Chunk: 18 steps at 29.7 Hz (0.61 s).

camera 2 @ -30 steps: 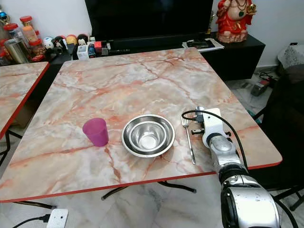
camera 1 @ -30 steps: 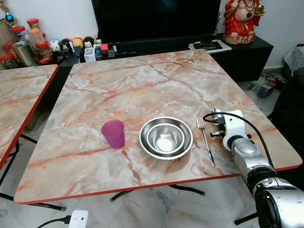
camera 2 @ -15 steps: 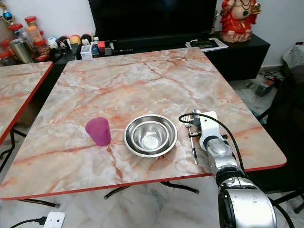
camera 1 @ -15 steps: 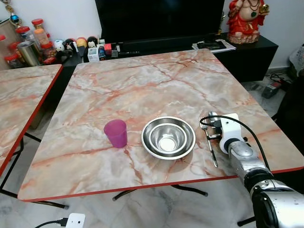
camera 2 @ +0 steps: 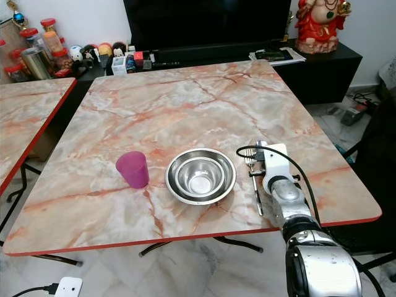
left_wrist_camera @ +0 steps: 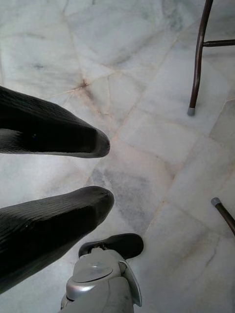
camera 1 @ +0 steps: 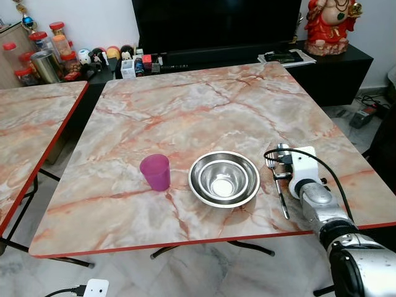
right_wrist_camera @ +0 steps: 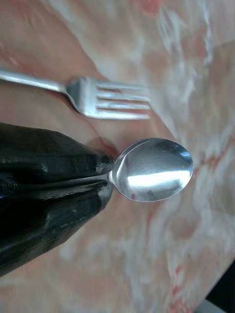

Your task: Setting the table

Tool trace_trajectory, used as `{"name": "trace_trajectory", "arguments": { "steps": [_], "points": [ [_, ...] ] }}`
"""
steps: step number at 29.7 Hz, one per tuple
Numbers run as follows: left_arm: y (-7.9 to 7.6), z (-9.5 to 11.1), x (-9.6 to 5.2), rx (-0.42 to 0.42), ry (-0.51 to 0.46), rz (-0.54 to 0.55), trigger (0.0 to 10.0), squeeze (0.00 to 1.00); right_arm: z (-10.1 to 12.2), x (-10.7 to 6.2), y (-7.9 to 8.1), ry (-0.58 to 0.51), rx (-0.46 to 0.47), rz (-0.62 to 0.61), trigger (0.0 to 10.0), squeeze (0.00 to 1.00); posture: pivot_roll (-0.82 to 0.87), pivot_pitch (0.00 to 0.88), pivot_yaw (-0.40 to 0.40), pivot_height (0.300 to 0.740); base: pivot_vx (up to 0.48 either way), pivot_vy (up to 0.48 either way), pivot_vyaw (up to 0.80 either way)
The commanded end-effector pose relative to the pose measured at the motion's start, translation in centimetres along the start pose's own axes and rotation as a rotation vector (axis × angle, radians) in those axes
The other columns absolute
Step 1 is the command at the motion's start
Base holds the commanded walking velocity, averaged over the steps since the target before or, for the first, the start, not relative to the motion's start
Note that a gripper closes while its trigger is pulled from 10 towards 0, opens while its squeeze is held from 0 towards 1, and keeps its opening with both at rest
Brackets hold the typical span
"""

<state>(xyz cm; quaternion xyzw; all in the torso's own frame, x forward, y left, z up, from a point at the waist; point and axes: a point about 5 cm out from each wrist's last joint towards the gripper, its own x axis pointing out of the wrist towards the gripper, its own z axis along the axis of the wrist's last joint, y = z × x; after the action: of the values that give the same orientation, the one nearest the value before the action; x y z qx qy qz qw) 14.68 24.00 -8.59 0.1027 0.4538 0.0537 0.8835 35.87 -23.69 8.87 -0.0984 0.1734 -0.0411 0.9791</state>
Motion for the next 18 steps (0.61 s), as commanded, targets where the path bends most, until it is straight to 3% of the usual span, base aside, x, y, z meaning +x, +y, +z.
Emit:
{"name": "trace_trajectory", "arguments": {
  "steps": [1, 18],
  "points": [
    [0.7, -0.2, -0.1, 0.025, 0.003, 0.005, 10.0, 0.00, 0.4, 0.1, -0.2, -0.013, 0.012, -0.011, 10.0, 0.00, 0.11, 0.023, 0.106, 0.740, 0.000, 0.000, 0.00],
    [2.3, -0.9, -0.5, 0.064, 0.006, 0.016, 10.0, 0.00, -1.5, -0.2, 1.2, 0.045, 0.016, 0.017, 10.0, 0.00, 0.16, 0.049, 0.133, 0.740, 0.000, 0.000, 0.00]
  ]
}}
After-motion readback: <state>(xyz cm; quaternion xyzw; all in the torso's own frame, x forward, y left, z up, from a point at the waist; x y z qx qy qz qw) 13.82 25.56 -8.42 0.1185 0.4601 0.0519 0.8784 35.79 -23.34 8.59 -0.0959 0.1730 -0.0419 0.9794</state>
